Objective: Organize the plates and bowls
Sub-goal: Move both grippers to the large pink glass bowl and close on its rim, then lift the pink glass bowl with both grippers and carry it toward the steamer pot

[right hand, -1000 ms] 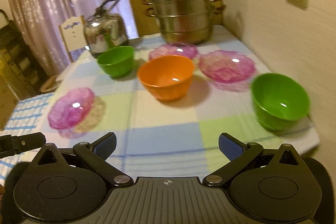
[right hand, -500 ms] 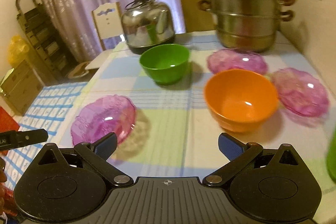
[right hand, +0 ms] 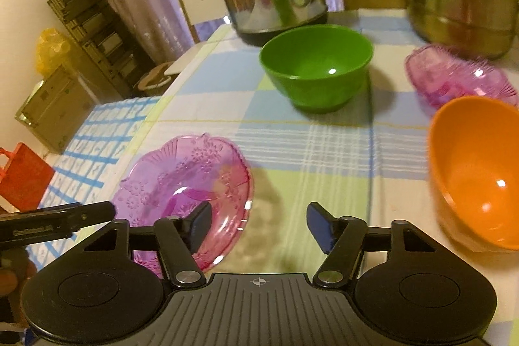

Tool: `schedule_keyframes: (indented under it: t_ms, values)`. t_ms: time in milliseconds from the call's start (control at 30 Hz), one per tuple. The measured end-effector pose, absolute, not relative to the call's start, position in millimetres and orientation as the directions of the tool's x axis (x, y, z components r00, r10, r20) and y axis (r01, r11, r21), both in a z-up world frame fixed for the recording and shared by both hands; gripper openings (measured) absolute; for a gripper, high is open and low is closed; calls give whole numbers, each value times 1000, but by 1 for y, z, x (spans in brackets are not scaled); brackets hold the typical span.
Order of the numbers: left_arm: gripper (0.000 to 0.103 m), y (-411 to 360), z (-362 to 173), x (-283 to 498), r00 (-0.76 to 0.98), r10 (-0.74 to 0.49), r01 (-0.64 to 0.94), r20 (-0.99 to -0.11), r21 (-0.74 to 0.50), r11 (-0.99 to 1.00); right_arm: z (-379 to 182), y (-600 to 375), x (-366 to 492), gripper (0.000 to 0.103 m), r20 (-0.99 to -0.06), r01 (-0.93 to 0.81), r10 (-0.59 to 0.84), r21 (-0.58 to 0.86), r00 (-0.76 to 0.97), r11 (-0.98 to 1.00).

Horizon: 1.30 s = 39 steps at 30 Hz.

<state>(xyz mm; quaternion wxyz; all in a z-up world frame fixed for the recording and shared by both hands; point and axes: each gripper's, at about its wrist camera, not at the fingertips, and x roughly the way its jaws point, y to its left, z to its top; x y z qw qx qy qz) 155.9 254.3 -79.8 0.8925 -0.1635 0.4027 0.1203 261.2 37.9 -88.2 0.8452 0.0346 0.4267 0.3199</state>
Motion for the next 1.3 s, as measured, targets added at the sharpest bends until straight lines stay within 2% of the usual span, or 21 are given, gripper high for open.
schedule_keyframes:
  t_ms: [67, 200, 433, 567, 667, 700, 733, 1033, 1300]
  values:
    - [66, 256, -84, 159, 647, 78, -345, -759, -200, 917, -95, 43, 267, 60, -717, -505, 565, 337, 409, 794]
    - [40, 258, -92, 166, 634, 69, -344, -770, -201, 917, -104, 50, 274, 47, -731, -497, 569, 360, 375, 790]
    - [25, 260, -95, 168, 628, 74, -350, -775, -196, 916, -109, 56, 278, 33, -739, -492, 565, 360, 368, 792]
    - [18, 262, -95, 169, 626, 81, -353, -775, -189, 916, -111, 59, 279, 29, -745, -487, 564, 367, 356, 793]
    - [11, 262, -95, 169, 622, 80, -351, -779, -185, 918, -111, 62, 280, 17, -745, -494, 569, 370, 348, 787]
    - [10, 262, -95, 169, 620, 82, -350, -780, -182, 919, -111, 63, 280, 11, -744, -497, 571, 370, 348, 784]
    - [10, 261, -94, 169, 619, 83, -350, -781, -179, 919, -110, 63, 279, 10, -745, -497, 567, 364, 352, 787]
    - [10, 253, -83, 163, 618, 84, -339, -782, -168, 926, -97, 58, 274, 10, -741, -495, 565, 360, 364, 791]
    - [10, 236, -46, 166, 644, 81, -307, -760, -160, 938, -64, 38, 268, 10, -712, -485, 574, 365, 404, 795]
